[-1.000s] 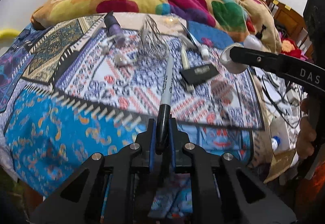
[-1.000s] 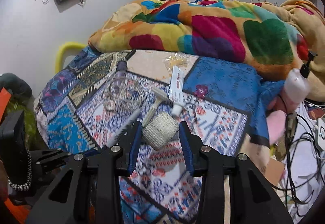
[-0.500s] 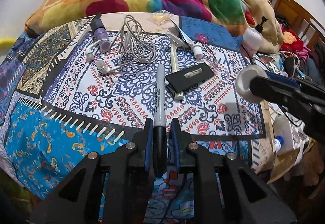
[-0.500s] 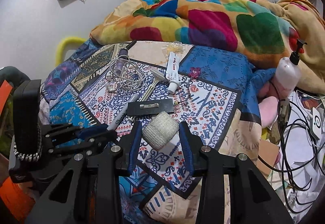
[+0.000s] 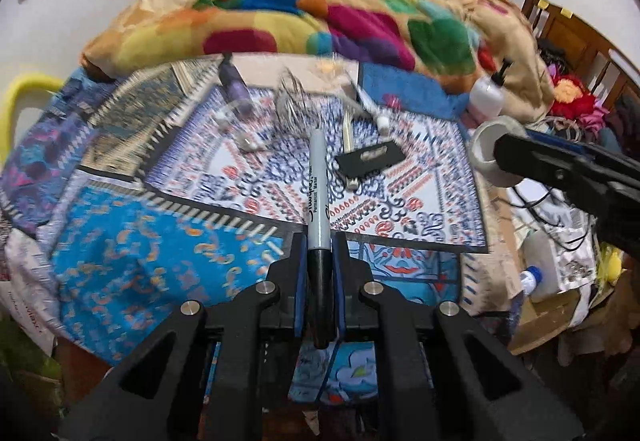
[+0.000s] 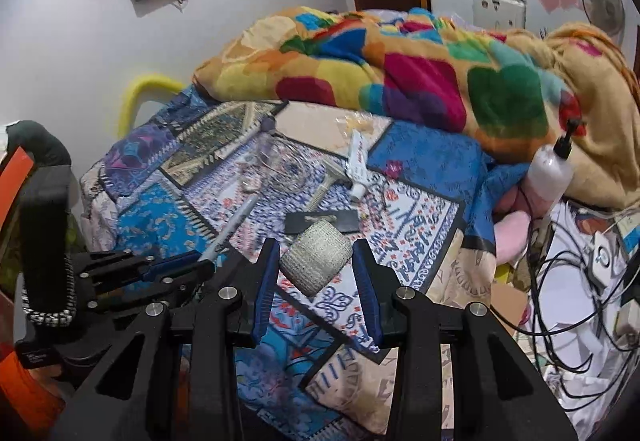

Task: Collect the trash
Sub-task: 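Lift the marker and mesh roll and carry both over the white bucket, then open the left gripper over the bucket while the right gripper releases the roll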

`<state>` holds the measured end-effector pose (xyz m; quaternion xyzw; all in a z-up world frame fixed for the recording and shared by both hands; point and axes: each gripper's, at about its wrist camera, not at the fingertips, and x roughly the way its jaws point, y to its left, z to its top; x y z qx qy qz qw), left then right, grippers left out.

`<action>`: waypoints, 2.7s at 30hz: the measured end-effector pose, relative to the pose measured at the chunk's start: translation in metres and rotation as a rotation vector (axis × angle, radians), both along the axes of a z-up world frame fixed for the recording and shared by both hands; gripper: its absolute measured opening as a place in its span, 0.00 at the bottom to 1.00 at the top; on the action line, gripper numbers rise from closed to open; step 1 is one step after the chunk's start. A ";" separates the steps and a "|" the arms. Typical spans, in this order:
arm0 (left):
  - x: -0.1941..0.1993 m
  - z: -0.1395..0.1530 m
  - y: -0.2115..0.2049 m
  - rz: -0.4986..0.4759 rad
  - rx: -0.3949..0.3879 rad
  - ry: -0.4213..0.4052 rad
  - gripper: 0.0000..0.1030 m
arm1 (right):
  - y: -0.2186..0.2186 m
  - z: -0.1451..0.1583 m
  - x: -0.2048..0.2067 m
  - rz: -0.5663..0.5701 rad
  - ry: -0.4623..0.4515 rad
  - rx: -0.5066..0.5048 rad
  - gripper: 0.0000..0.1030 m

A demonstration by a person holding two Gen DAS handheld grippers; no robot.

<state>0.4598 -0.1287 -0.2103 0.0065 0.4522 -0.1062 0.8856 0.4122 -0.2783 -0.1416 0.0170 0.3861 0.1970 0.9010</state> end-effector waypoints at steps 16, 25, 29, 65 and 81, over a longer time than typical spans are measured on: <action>-0.118 0.113 0.081 0.147 -0.027 -0.209 0.11 | 0.065 0.085 -0.080 0.104 -0.184 -0.005 0.33; -0.190 0.134 0.150 0.273 -0.011 -0.264 0.11 | 0.126 0.099 -0.124 0.221 -0.212 0.000 0.33; -0.218 0.134 0.184 0.331 -0.006 -0.266 0.11 | 0.156 0.096 -0.138 0.280 -0.201 0.000 0.33; -0.241 -0.126 0.366 0.697 -0.114 0.342 0.11 | 0.387 -0.100 -0.120 0.615 0.303 -0.165 0.33; -0.214 -0.130 0.385 0.724 -0.080 0.350 0.21 | 0.411 -0.119 -0.111 0.656 0.341 -0.179 0.40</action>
